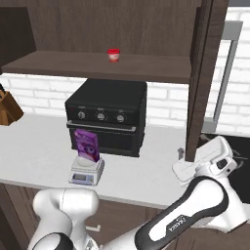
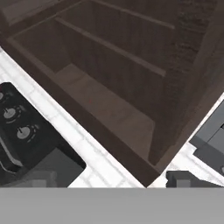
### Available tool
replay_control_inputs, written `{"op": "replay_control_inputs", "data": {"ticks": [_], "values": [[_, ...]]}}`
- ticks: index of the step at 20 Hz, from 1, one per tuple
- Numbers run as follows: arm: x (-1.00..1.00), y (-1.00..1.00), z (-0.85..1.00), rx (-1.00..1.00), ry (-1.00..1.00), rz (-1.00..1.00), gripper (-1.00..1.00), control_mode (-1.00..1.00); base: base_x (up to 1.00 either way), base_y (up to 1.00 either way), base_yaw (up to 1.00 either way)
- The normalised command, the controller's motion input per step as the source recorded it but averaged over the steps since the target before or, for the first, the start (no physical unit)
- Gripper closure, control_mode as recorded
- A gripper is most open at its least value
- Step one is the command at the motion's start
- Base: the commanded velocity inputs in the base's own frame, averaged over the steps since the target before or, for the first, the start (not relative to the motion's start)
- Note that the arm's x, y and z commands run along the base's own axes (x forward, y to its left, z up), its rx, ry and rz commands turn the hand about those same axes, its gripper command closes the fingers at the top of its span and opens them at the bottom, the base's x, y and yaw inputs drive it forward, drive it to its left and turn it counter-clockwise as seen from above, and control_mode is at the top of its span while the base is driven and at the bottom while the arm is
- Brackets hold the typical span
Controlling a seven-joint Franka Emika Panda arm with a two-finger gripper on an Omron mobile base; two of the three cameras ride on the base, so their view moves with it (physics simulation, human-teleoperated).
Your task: Pick the cereal and place it on the digital scale for weighing, and close the cabinet.
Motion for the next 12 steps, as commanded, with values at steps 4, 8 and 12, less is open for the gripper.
{"op": "replay_control_inputs", "data": {"ticks": [4, 8, 12], "values": [[0.00, -0.37, 0.32, 0.04, 0.00, -0.12, -1.00, -1.00, 0.00, 0.00, 0.00], [0.00, -0.49, 0.47, 0.04, -0.03, -0.12, -1.00, -1.00, 0.00, 0.00, 0.00], [0.00, -0.31, 0.52, 0.01, -0.14, -0.10, -1.00, -1.00, 0.00, 0.00, 0.00]]}}
